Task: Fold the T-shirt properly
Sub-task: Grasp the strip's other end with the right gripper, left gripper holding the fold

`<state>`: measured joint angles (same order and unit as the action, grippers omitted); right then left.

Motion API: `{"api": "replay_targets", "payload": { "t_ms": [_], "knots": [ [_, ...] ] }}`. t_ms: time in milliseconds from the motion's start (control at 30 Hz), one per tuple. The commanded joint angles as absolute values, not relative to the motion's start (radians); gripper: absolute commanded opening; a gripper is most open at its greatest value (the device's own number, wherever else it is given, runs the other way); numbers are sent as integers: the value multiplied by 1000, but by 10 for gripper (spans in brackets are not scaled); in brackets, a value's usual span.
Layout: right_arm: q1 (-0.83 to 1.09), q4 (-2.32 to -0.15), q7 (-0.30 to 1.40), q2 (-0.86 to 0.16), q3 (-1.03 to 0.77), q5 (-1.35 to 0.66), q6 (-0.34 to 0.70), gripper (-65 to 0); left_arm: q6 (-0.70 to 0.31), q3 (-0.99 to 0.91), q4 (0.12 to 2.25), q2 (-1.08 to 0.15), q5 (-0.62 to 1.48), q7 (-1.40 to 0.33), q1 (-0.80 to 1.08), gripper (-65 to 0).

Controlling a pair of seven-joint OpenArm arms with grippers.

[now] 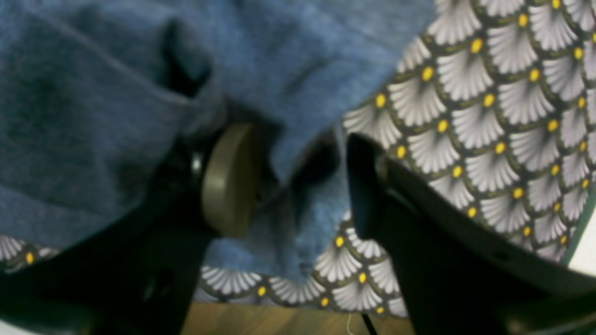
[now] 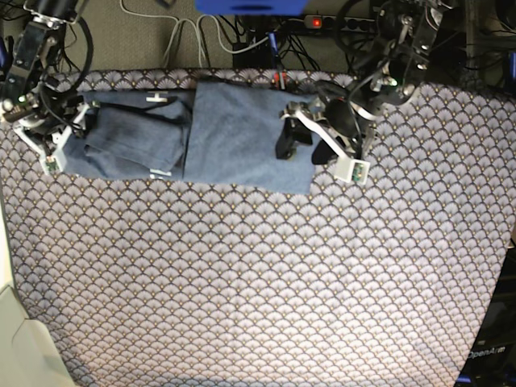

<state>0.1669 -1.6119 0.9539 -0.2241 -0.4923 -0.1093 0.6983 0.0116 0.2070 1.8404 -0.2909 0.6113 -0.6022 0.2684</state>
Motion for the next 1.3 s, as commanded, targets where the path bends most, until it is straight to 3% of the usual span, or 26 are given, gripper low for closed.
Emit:
{"api": "replay_targets", "payload": {
  "t_ms": [0, 400, 1133, 1267],
  "knots": [
    [157, -1629, 941, -240, -498, -113, 698, -315, 4, 203, 1862, -295, 619, -582, 266, -238],
    [110, -1509, 943, -269, -496, -120, 698, -315, 4, 203, 1867, -315, 619, -581, 292, -238],
    [116, -1508, 1032, -232, -495, -170, 698, -316, 4, 203, 1867, -323, 619, -579, 289, -238],
    [122, -1506, 1040, -239, -492, -271, 698, -364, 4, 203, 1867, -323, 619, -579, 289, -238]
  ]
}}
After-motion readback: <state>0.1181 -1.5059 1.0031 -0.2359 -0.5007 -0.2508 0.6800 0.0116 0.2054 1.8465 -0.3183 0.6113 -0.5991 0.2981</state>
